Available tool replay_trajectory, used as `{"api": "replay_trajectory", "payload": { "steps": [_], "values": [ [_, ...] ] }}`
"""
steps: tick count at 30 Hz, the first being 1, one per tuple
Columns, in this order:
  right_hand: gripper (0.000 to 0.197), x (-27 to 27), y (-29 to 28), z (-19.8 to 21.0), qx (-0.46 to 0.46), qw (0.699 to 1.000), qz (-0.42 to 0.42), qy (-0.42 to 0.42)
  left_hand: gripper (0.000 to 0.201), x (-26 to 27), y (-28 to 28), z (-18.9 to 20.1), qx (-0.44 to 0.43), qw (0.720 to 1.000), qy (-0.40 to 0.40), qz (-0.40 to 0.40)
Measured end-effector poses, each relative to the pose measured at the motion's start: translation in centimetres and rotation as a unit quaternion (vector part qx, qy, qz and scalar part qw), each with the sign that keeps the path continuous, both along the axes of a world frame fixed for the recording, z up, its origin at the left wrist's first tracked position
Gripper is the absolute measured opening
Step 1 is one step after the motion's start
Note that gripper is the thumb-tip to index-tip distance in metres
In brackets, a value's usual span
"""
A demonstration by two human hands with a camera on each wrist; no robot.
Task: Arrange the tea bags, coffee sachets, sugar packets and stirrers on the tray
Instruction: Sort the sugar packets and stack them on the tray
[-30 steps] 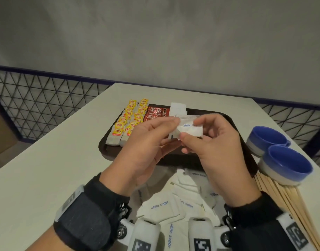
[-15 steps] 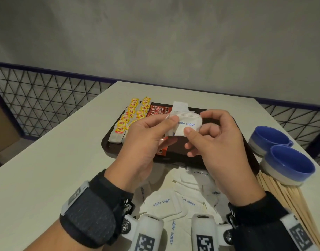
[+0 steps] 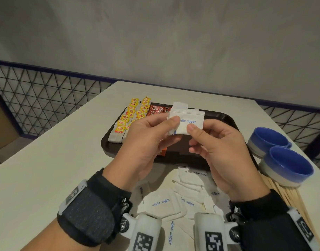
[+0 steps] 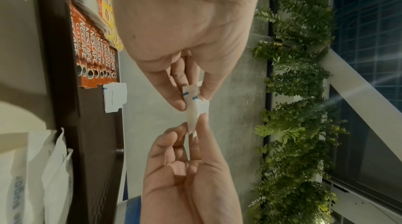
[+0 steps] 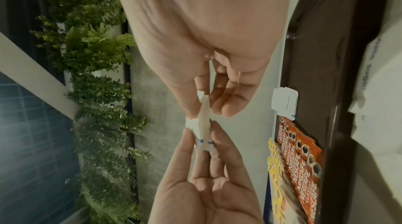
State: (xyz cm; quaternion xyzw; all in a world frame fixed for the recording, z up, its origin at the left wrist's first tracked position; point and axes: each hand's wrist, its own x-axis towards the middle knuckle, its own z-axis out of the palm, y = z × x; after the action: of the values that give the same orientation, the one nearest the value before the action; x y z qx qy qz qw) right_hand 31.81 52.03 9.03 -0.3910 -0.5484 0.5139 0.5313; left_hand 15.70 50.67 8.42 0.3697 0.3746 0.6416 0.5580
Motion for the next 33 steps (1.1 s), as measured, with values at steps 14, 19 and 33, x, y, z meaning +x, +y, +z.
{"api": "replay_trajectory", "payload": {
  "steps": [14,19,33],
  "values": [
    [0.027,0.0,0.1,-0.1,0.015,0.999,-0.038,0.031,0.042,0.2,0.2,-0.4,0.061,0.997,0.031,-0.045],
    [0.015,-0.1,0.0,-0.2,0.016,0.999,-0.045,0.014,0.035,-0.1,0.2,-0.4,0.059,0.995,0.055,-0.051],
    [0.009,0.5,0.3,2.0,0.063,0.987,-0.037,-0.144,0.035,-0.8,-0.1,0.3,0.032,0.983,0.176,-0.051]
  ]
}}
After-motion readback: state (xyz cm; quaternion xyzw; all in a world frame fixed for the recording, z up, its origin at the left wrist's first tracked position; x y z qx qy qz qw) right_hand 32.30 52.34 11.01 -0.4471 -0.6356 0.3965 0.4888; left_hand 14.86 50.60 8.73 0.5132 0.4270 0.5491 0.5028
